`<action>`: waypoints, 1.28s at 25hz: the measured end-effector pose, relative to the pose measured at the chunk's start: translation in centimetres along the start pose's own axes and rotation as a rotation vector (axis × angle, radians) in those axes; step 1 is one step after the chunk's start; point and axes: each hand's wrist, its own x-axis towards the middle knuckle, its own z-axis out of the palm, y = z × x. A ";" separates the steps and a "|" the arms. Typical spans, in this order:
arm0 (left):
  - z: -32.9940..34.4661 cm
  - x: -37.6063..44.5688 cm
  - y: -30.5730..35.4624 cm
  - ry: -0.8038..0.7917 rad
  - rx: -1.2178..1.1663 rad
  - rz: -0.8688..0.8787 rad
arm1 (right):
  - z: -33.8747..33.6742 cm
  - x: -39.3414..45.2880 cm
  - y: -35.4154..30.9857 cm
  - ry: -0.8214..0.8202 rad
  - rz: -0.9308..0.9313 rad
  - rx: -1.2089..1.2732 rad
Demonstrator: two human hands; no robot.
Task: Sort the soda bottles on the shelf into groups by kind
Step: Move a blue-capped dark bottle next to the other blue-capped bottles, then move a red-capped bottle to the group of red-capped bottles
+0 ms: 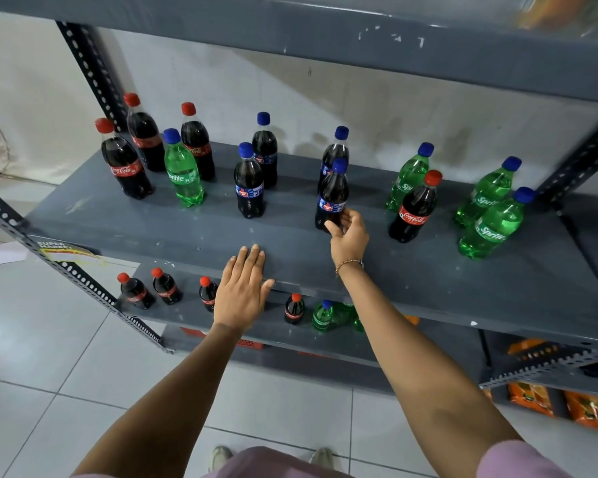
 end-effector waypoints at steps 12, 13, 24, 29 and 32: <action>0.2 -0.2 -0.1 0.012 0.018 0.003 | -7.2 0.0 2.4 0.376 0.231 0.115; 0.2 -0.2 -0.1 0.011 0.016 0.002 | -8.8 0.6 2.7 0.429 0.254 0.169; 0.0 -0.4 0.6 0.039 -0.008 -0.005 | -13.0 4.1 2.4 -0.038 0.069 0.057; 0.1 -0.5 0.8 0.050 -0.023 -0.013 | -11.7 1.0 1.8 0.051 0.045 0.142; -0.5 -0.5 0.1 0.046 -0.061 0.017 | -9.8 -1.6 1.2 0.025 0.049 0.135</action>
